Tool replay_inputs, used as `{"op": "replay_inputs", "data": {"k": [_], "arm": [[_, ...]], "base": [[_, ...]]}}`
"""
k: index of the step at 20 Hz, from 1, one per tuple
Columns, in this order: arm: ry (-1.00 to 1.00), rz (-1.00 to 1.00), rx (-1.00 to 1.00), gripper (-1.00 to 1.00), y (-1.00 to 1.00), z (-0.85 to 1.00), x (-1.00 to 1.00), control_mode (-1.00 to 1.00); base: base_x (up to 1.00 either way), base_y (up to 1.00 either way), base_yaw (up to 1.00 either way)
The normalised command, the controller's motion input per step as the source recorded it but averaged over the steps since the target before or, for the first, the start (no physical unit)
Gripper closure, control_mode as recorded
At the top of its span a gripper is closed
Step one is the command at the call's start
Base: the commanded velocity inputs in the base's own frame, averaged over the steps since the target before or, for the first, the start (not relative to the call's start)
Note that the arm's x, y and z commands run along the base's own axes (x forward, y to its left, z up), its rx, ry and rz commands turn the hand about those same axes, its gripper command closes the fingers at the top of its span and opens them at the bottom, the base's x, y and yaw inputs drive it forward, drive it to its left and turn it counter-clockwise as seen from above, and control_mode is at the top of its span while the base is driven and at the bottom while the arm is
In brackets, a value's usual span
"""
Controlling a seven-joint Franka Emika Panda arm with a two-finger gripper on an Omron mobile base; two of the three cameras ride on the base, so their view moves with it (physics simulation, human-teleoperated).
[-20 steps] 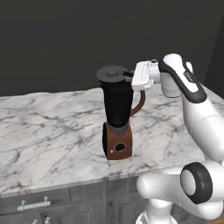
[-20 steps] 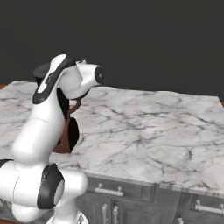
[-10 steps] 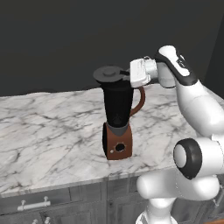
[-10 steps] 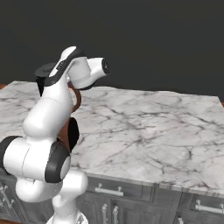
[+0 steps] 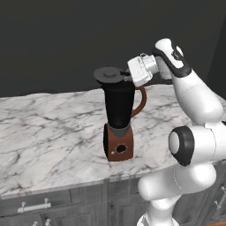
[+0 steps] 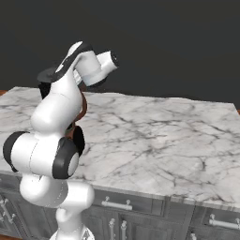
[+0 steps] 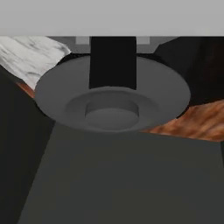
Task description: Close the lid blender by securely placing the lid on top.
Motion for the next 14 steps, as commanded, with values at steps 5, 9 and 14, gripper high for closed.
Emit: {"op": "replay_inputs", "data": {"k": [5,9,14], "arm": [[0.0,0.0,-0.26,1.0,0.03,-0.15,-0.21,-1.0],[-0.01,-0.01,-0.2,1.0,0.0,0.02,-0.08,-1.0],[-0.01,0.0,-0.15,1.0,0.0,0.18,-0.05,-1.0]], "base": [[0.0,0.0,0.0],[0.0,0.0,0.0],[0.0,0.0,0.0]]}}
